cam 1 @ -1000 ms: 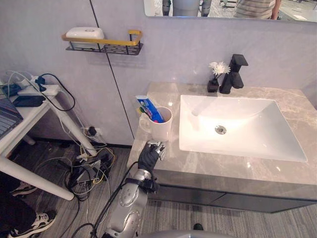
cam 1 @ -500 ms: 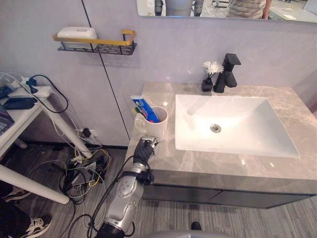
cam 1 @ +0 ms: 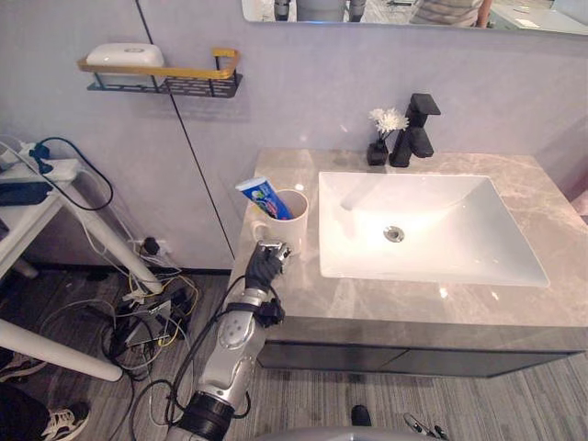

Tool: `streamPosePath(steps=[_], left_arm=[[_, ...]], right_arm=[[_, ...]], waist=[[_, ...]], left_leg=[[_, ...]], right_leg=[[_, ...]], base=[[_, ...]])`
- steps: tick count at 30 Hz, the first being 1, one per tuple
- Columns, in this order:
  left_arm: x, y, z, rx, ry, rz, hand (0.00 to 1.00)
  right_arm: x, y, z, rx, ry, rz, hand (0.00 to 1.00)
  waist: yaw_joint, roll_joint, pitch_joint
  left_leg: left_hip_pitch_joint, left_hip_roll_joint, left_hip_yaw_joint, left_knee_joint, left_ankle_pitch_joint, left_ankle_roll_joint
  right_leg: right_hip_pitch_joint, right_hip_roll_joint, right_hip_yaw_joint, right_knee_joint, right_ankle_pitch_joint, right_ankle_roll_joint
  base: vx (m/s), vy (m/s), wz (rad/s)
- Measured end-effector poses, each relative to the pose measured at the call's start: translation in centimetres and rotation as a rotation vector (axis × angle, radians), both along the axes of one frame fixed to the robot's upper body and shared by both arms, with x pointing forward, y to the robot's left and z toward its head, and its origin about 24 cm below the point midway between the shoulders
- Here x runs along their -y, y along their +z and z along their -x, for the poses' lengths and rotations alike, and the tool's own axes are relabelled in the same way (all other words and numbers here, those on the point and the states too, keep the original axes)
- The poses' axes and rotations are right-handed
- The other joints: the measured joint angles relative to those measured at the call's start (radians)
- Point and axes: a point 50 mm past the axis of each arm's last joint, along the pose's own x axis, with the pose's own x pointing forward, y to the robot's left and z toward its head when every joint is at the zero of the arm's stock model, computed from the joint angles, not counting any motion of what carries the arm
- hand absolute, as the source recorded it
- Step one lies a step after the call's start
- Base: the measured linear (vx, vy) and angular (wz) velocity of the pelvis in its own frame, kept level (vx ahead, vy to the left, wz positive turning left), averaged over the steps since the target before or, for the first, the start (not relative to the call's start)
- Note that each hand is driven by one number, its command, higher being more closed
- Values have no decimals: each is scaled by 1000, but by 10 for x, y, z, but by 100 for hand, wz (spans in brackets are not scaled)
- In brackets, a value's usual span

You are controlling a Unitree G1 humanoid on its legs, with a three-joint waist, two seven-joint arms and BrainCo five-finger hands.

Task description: Organize washtable

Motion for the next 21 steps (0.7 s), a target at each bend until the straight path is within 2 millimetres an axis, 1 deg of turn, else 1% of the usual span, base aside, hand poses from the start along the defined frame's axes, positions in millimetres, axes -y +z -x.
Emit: streamPosePath(steps=[4,7,14,17,21], left_arm=[[2,2,-4,2,12,11,100],[3,3,-10,3,18,8,100],[6,4,-10,7,10,13,100],[9,4,-10,7,-11,12,100],[21,3,-6,10,-83,7,100]], right_arm=[[-1,0,0,3,-2,-3,0],[-2,0,-1,4,-2,-3,0],[-2,0,0,3,-4,-4,0],[-1,0,1,-1,-9,-4,0],[-2,-1,3,-8,-13,-6,0]], waist=[[0,0,0],[-2,0,0],[-2,-1,2],[-1,0,2],[0,0,3]], left_leg=[[-3,0,4,0,0,0],[-4,0,5,-1,0,0],[-3,0,6,-3,0,0],[-3,0,6,-3,0,0],[-3,0,5,-3,0,0]], right_leg=[[-7,1,4,0,2,0],[-8,1,5,0,2,0],[-9,1,6,0,2,0],[-9,1,6,0,2,0],[-8,1,5,0,2,0]], base=[[-2,0,-3],[0,0,0],[0,0,0],[0,0,0],[0,0,0]])
